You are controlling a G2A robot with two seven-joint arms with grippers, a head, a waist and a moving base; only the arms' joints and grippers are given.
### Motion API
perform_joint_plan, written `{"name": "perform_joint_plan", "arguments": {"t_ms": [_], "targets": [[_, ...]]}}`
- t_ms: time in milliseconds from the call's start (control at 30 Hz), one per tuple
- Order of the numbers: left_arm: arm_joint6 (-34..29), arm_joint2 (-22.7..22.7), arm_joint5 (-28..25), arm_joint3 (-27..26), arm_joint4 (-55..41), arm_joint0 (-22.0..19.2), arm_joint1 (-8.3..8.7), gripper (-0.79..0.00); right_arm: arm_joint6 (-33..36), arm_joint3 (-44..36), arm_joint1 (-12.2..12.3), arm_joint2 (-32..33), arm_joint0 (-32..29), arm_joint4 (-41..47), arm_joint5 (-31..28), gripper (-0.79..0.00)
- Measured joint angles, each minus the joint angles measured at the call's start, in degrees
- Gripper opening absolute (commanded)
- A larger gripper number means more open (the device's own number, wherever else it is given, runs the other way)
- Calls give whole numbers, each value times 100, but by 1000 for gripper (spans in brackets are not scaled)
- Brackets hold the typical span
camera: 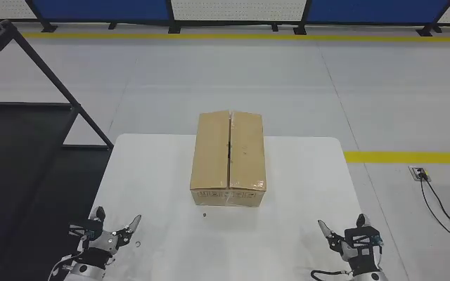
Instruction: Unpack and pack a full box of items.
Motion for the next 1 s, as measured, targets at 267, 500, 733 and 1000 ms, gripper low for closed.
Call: {"name": "perform_joint_plan", "arguments": {"t_ms": [267,500,733,1000], "targets": [[218,-115,-350,-27,-213,-278,9,0,365,-481,-54,-331,235,-127,160,0],[217,-114,-336,-28,-211,-274,10,0,358,-475,-53,-326,233,-125,155,0],[215,-113,-336,-28,-211,-275,10,0,342,-489,-57,-344,246,-102,138,0],[-324,222,-716,356,-417,-1190,23,0,455,-166,-109,-826,976,-638,38,0]]}}
